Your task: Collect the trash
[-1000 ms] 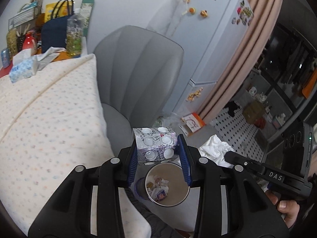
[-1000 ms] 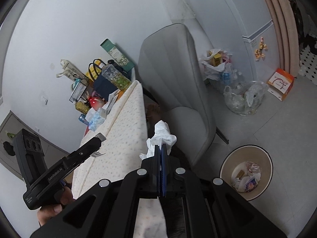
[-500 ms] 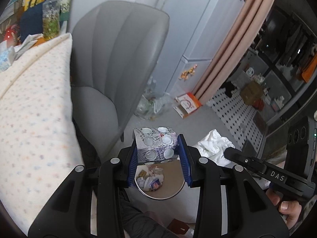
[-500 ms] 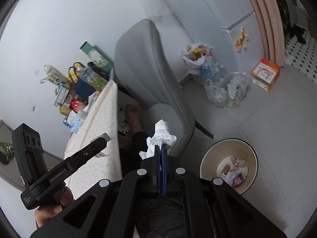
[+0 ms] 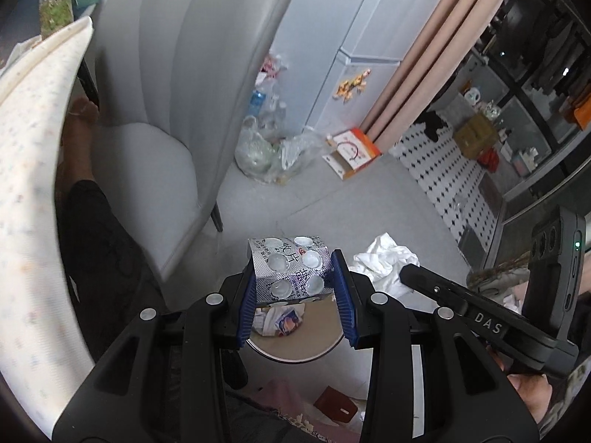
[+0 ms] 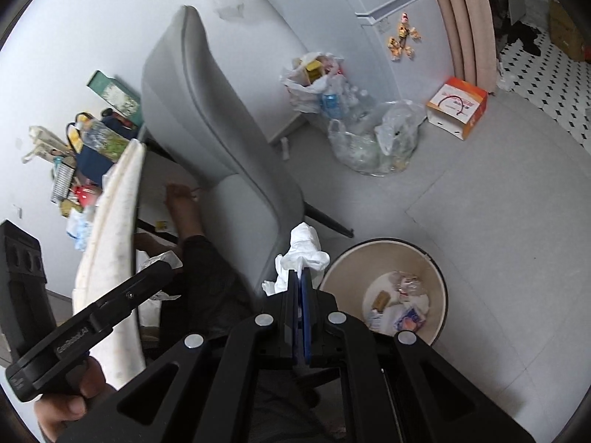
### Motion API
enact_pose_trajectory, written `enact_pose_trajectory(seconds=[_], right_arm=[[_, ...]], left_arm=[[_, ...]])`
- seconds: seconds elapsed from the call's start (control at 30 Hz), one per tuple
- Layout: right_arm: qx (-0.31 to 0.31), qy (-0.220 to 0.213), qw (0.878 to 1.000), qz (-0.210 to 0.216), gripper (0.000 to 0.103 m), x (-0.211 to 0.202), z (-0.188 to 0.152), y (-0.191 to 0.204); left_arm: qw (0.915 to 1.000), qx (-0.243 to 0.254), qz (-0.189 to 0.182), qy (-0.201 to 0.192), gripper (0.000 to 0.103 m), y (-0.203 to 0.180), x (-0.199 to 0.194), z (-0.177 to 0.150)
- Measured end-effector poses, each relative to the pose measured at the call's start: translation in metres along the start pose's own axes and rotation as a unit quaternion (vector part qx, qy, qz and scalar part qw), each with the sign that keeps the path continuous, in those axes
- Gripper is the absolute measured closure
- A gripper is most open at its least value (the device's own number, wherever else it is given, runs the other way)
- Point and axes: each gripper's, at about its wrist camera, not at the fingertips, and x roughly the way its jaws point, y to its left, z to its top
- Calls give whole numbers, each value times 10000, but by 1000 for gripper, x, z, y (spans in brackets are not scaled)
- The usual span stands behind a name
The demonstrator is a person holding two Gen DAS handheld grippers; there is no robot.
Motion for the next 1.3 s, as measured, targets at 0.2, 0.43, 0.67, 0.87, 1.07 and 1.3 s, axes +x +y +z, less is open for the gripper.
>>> enact_pose_trajectory(seconds=[0.2,0.43,0.67,0.87,1.07,1.3], right_arm=[[20,104,9999,-100,96,25,-1,-12],[104,1,9998,-195,49,30,-2,-30],[49,-118,9997,-212,46,10,-4,-38],[-74,-581,9950,-810,27,-23,-6,-42],[-26,-814,9915,-1014,22,-43,-5,-52],[97,-1043,9874,-1187,19,-59,1,-63]], left_arm=[[9997,34,62,247,66,-3,30,-3],[9991,67,116,399,66,-6,49,-4],[9986,154,99,492,66,-20,65,-2],[9981,241,41,566,66,-33,76,-5],[9976,413,30,553,45,-50,79,-9],[9966,768,292,112,8,-61,59,-10]])
